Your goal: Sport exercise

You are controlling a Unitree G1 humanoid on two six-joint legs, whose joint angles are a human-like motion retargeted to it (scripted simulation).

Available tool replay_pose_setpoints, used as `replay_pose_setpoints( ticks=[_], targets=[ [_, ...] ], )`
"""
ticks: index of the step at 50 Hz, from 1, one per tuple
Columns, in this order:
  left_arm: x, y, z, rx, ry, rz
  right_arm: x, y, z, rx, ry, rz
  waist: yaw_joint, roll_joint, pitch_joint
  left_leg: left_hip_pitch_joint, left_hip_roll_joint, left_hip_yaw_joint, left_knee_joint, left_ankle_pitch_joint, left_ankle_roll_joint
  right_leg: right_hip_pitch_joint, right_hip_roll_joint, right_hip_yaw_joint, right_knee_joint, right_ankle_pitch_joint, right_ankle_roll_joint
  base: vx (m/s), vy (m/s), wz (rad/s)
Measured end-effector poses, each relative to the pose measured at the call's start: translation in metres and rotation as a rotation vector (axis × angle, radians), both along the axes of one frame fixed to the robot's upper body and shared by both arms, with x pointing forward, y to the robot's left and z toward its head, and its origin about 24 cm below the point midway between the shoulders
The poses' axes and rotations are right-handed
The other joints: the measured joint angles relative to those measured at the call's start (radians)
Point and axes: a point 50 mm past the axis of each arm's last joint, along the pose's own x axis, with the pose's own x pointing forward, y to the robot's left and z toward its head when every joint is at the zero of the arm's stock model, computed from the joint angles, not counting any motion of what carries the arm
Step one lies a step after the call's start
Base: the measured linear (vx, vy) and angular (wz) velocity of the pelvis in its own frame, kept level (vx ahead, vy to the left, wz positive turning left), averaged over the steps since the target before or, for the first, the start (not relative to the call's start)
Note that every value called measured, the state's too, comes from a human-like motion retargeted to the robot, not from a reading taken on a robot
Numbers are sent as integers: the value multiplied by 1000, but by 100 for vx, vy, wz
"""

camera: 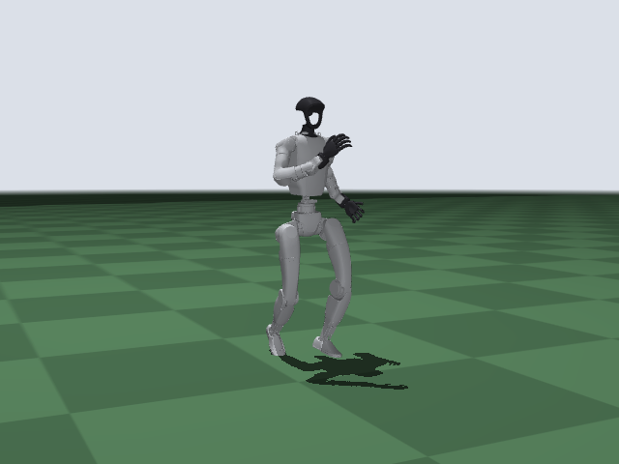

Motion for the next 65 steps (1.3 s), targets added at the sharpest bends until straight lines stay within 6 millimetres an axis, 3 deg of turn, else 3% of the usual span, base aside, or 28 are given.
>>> replay_pose_setpoints(
  ticks=[3,6,8,11,13,15,18,20,22,25,27,30,33,35,38,41,43,45,47,50,52,55,58,60,62,65],
  targets=[
    [14,-7,3,-12,-51,25,4,1,-25,-57,90,-19,-15,-39,-10,-12,-94,-10,-152,34,-1,36,-64,-4,52,32,19,7,6,81],
    [36,-19,7,1,-115,18,10,0,-62,-124,233,-69,-44,-60,0,-54,-141,-16,-27,-38,56,70,-99,8,181,-16,3,3,5,64],
    [61,-30,13,37,-186,3,16,-5,-97,-173,369,-137,-66,-73,14,-76,-159,-12,118,-128,123,90,-117,13,288,-65,-15,4,4,58],
    [118,-57,35,105,-356,-21,15,-22,-175,-243,668,-302,-104,-89,40,-85,-181,-8,288,-256,209,66,-150,11,495,-75,-38,3,3,53],
    [159,-83,65,106,-508,-21,-3,-38,-232,-295,899,-410,-136,-96,50,-65,-198,-13,318,-305,235,1,-176,11,625,-63,-66,3,4,41],
    [188,-105,106,60,-680,-15,-38,-57,-279,-347,1110,-489,-182,-89,48,-13,-213,-33,283,-333,234,-83,-201,6,721,-89,-109,5,5,34],
    [208,-123,173,-33,-942,-4,-94,-91,-312,-397,1300,-566,-267,-47,38,130,-204,-68,155,-298,182,-220,-209,-5,768,-170,-160,6,4,28],
    [210,-126,208,-80,-1091,-11,-126,-111,-316,-412,1361,-585,-322,-10,31,230,-186,-89,51,-238,129,-304,-197,-22,735,-219,-181,8,1,22],
    [206,-126,231,-108,-1200,-27,-149,-127,-309,-410,1379,-584,-369,26,22,314,-158,-101,-38,-159,69,-375,-170,-46,641,-247,-184,9,-2,18],
    [198,-126,246,-133,-1292,-59,-174,-143,-291,-381,1375,-582,-416,81,9,403,-98,-104,-101,-26,-20,-453,-104,-87,421,-258,-164,8,-4,6],
    [195,-126,241,-123,-1298,-97,-180,-147,-277,-337,1356,-583,-421,120,4,437,-44,-106,-74,52,-70,-475,-34,-112,229,-236,-135,5,-5,-19],
    [193,-125,217,-90,-1213,-169,-174,-145,-259,-251,1294,-580,-399,185,-3,457,58,-107,51,123,-114,-469,99,-141,-52,-180,-106,0,-5,-40],
    [191,-120,168,-36,-996,-206,-147,-132,-244,-161,1173,-546,-366,210,1,464,124,-100,251,117,-108,-478,155,-147,-22,-226,-148,-2,-5,-32],
    [184,-112,123,8,-792,-208,-118,-120,-231,-114,1071,-515,-345,221,17,461,169,-97,405,90,-88,-483,181,-143,88,-305,-214,0,-2,-11],
    [159,-93,50,121,-449,-176,-59,-96,-199,-72,850,-466,-307,218,57,419,229,-92,627,52,-26,-477,209,-115,252,-436,-308,-1,-3,-3],
    [123,-70,1,201,-202,-137,-2,-65,-137,-26,542,-404,-253,196,84,304,271,-88,767,2,63,-420,219,-75,276,-484,-337,-2,-4,2],
    [96,-55,-13,211,-110,-120,15,-46,-90,19,344,-347,-206,175,79,207,271,-78,783,-39,103,-352,213,-45,227,-470,-319,0,0,0],
    [71,-41,-15,195,-67,-102,17,-33,-52,66,196,-285,-156,148,61,124,248,-53,721,-73,117,-272,196,-15,154,-418,-275,0,0,0],
    [52,-29,-10,168,-64,-83,12,-24,-31,110,112,-220,-113,118,38,67,205,-18,576,-93,103,-196,167,8,88,-323,-206,3,6,14],
    [33,-18,2,125,-84,-51,0,-16,-18,136,55,-136,-74,61,-2,11,103,27,277,-80,54,-109,94,30,47,-147,-90,4,7,40],
    [29,-14,9,117,-107,-39,-7,-14,-18,120,39,-104,-71,16,-29,-7,14,49,54,-33,19,-73,26,30,64,-55,-32,2,6,80],
    [32,-16,17,106,-145,-14,-12,-11,-26,74,52,-89,-94,-46,-56,-1,-118,58,-213,33,4,-43,-72,30,150,26,8,0,5,94],
    [50,-26,26,119,-224,-21,-11,-10,-54,15,156,-118,-130,-77,-55,-25,-169,55,-95,-48,62,-24,-133,28,333,12,-13,-2,3,71],
    [75,-37,37,156,-315,-37,-9,-13,-85,-45,276,-172,-156,-94,-39,-31,-189,50,54,-154,133,-26,-178,22,487,-25,-45,-2,3,58],
    [109,-52,55,209,-443,-54,-10,-21,-130,-115,455,-262,-187,-102,-17,-22,-200,38,178,-268,192,-62,-216,15,642,-68,-87,-3,3,55],
    [167,-80,97,254,-669,-48,-28,-45,-201,-208,729,-400,-248,-88,3,44,-201,7,216,-367,218,-190,-236,19,795,-157,-154,-2,4,42]
  ],
)
